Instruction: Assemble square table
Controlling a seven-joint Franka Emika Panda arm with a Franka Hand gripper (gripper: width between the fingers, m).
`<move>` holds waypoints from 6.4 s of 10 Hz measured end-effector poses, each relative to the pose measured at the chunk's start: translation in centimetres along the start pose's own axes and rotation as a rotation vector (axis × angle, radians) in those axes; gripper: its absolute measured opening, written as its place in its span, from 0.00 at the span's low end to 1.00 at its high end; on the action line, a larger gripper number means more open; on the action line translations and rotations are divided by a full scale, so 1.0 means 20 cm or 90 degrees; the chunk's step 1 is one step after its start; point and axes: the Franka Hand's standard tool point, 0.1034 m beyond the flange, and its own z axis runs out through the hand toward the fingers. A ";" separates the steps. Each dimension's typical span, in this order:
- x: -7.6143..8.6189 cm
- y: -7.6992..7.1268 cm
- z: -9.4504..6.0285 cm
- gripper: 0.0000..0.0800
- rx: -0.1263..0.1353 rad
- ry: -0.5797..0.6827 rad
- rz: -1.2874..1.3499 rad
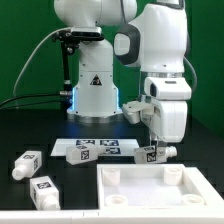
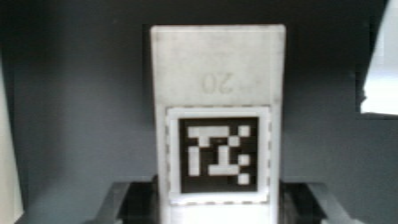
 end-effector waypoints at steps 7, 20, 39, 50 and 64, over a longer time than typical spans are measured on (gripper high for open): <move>-0.03 -0.09 0.01 0.36 -0.074 0.016 -0.470; 0.00 0.04 -0.18 0.80 -0.112 0.004 -0.317; 0.04 0.26 -0.15 0.81 -0.030 0.029 0.830; -0.21 0.27 -0.17 0.81 0.210 -0.069 1.334; -0.23 0.16 -0.03 0.81 0.713 -0.347 1.187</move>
Offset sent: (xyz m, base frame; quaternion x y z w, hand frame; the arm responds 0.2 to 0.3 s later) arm 0.0000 0.0000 0.0000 0.0000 0.0000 -0.1938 0.9810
